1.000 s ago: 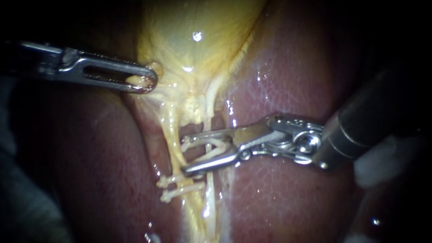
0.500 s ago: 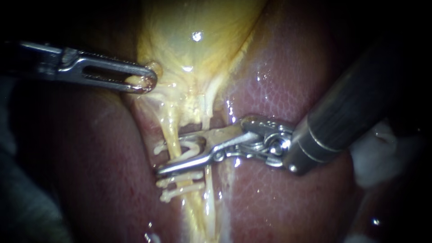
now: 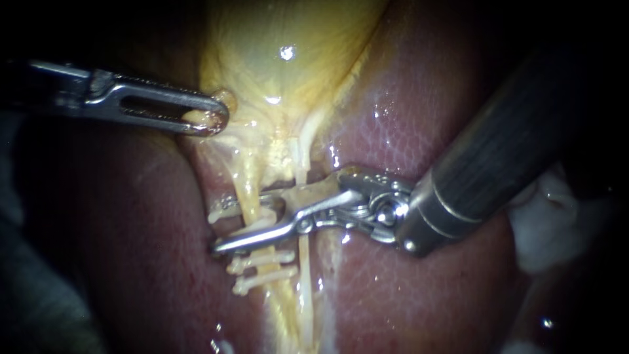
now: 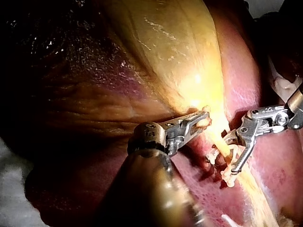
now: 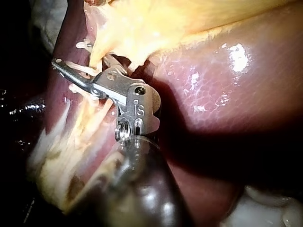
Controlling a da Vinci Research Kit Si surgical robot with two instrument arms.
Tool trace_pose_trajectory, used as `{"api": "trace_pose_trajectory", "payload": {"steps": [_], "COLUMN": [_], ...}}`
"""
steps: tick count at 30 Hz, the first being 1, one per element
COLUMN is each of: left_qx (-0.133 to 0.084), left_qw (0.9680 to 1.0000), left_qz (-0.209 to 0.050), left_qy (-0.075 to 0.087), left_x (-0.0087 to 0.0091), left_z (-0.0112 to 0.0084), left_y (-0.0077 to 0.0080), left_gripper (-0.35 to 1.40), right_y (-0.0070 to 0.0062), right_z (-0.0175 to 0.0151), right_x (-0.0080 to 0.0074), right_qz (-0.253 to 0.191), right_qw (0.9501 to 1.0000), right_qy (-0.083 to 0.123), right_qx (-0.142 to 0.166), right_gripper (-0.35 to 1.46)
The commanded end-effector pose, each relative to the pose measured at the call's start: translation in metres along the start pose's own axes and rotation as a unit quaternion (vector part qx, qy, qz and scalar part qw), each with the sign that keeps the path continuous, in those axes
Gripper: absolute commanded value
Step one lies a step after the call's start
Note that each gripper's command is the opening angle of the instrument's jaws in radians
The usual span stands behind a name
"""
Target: Clipping third clip left tube
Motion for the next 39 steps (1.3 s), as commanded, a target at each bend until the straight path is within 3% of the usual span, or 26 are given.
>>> {"api": "trace_pose_trajectory", "payload": {"steps": [1,8,20,27,30,32,39], "left_qx": [0.0,0.0,0.0,0.0,0.0,0.0,0.0], "left_qw": [1.0,1.0,1.0,1.0,1.0,1.0,1.0], "left_qz": [0.0,0.0,0.0,0.0,0.0,0.0,0.0], "left_qy": [0.0,0.0,0.0,0.0,0.0,0.0,0.0], "left_x": [0.0,0.0,0.0,0.0,0.0,0.0,0.0], "left_z": [0.0,0.0,0.0,0.0,0.0,0.0,0.0], "left_y": [0.0,0.0,0.0,0.0,0.0,0.0,0.0], "left_gripper": [-0.35,-0.35,-0.35,-0.35,-0.35,-0.35,-0.35], "right_y": [-0.0003,-0.002,-0.0022,-0.0023,-0.0024,-0.0025,-0.0027], "right_z": [-0.0001,-0.0006,-0.0008,-0.001,-0.0012,-0.0013,-0.0013], "right_x": [0.0003,0.0021,0.0025,0.0024,0.0023,0.0023,0.002], "right_qz": [0.0,0.004,0.019,0.036,0.039,0.039,0.039], "right_qw": [1.0,0.9996,0.9991,0.9986,0.9985,0.9985,0.9986], "right_qy": [0.002,0.017,0.024,0.026,0.026,0.025,0.025], "right_qx": [0.002,0.024,0.029,0.027,0.028,0.028,0.028], "right_gripper": [0.49,0.47,0.38,0.14,-0.09,-0.34,-0.35]}}
